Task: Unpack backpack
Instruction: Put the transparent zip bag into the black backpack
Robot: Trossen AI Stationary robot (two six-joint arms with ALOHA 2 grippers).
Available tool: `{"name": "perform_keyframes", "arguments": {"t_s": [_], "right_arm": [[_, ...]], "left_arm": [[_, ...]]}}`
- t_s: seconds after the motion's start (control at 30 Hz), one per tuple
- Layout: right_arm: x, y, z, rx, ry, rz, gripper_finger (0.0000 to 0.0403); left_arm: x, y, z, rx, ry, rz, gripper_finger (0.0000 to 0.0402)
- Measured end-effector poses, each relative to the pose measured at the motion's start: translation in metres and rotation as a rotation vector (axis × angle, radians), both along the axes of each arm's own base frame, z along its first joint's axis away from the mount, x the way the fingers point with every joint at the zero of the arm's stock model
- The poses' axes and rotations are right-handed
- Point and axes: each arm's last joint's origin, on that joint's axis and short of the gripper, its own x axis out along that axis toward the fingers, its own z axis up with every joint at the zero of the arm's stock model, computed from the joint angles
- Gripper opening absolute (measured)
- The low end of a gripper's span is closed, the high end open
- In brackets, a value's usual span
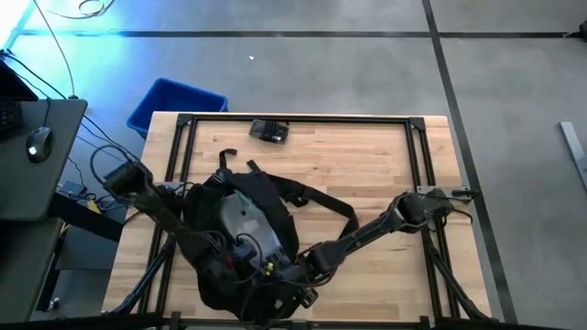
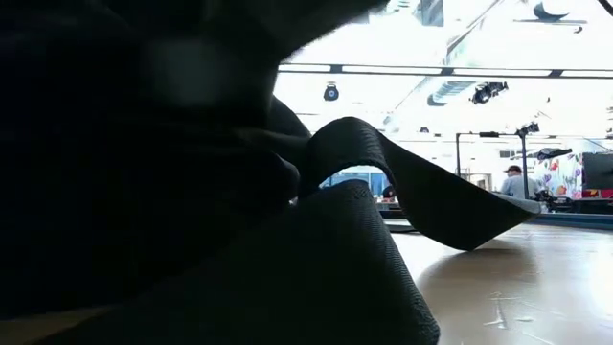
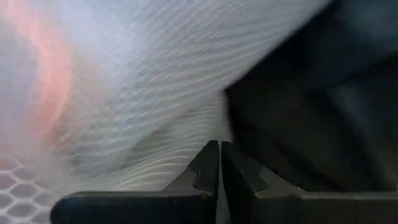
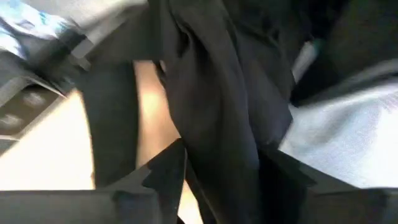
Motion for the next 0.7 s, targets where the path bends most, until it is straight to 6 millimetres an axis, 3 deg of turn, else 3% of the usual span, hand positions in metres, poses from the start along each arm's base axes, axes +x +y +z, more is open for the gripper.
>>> {"name": "perform_keyframes", "arguments": {"t_s": [0.17,0.27,0.53,0.7], "right_arm": [[-0.007,0.008,-0.005,-0.084,0.000,-0.052,0.0015],[-0.021,0.015,0.014,-0.133,-0.030,-0.117,0.0004],[-0.074,0.041,0.101,-0.064,-0.223,-0.205,0.0001],[-0.092,0.054,0.110,-0.031,-0.229,-0.252,0.0001]], "left_arm": [[0.002,-0.001,-0.027,-0.029,0.080,0.143,0.0000],[0.003,-0.001,-0.034,-0.058,0.104,0.197,0.0000],[0.000,0.000,-0.036,-0.117,0.164,0.292,0.0000],[-0.001,0.002,-0.030,-0.158,0.195,0.303,0.0000]]}}
